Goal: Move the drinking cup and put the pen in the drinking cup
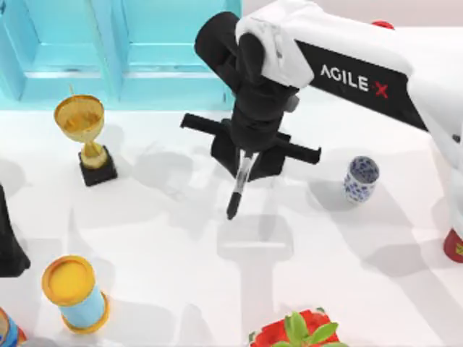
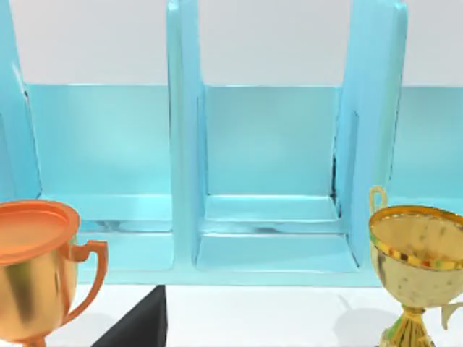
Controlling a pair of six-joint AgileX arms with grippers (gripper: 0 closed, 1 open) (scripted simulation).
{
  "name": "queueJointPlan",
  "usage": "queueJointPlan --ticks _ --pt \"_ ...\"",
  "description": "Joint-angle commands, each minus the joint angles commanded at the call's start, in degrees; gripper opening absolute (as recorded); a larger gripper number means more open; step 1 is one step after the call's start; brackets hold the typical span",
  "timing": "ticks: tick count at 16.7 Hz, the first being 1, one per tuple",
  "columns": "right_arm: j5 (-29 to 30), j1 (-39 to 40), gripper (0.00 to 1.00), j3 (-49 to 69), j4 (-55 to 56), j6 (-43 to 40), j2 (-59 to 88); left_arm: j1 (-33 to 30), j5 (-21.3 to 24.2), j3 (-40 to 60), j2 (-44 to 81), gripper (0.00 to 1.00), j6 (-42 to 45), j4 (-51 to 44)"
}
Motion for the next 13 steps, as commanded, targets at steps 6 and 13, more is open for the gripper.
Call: queueJointPlan --ticks 6,13 --pt "0.6 4.8 0.00 -10.9 -3.0 4.5 -14.2 0.0 0.0 0.0 0.0 1.00 0.0 0.0" --pt "0.9 4.9 0.00 -11.8 -2.5 4.4 -14.8 0.0 0.0 0.0 0.0 1.00 0.0 0.0"
